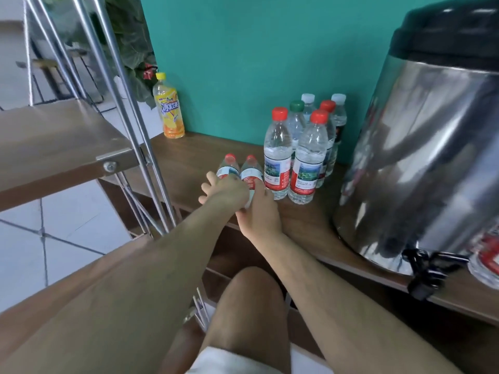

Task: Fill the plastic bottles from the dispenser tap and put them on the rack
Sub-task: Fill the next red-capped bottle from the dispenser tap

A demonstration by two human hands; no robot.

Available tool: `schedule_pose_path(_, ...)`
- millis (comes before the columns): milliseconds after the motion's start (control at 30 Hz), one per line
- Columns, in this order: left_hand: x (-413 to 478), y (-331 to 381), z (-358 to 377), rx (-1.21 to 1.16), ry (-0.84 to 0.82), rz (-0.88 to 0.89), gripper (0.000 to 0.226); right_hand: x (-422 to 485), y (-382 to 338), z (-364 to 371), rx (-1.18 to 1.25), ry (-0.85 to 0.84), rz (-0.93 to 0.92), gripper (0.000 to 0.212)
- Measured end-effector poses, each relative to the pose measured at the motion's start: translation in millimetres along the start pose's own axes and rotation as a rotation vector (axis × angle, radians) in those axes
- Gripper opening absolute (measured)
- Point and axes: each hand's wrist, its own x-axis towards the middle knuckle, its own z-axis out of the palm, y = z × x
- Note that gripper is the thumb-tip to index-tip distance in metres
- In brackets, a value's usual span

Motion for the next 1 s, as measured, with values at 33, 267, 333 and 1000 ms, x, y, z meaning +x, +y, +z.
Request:
schedule_pose_path(33, 0, -3, 3, -0.033, 0.024, 0.023, 0.040, -3, 2, -1, 0.023, 0.007, 0.017, 0.068)
schedule_pose_path(267, -3, -21, 19, -0.268, 0.057, 0.087, 0.050, -55, 20, -17, 0.076, 0.126, 0.004, 0.072)
schedule_pose_path(333, -7, -23, 20, -0.319, 0.063, 0.112, 0.051, -73, 27, -26, 0.066, 0.150, -0.023, 0.070)
schedule_pose_path(1000, -92, -15, 15, -0.520, 0.154, 0.402, 0.047, -155, 43, -80, 0.107, 0.272, -0.116, 0.067)
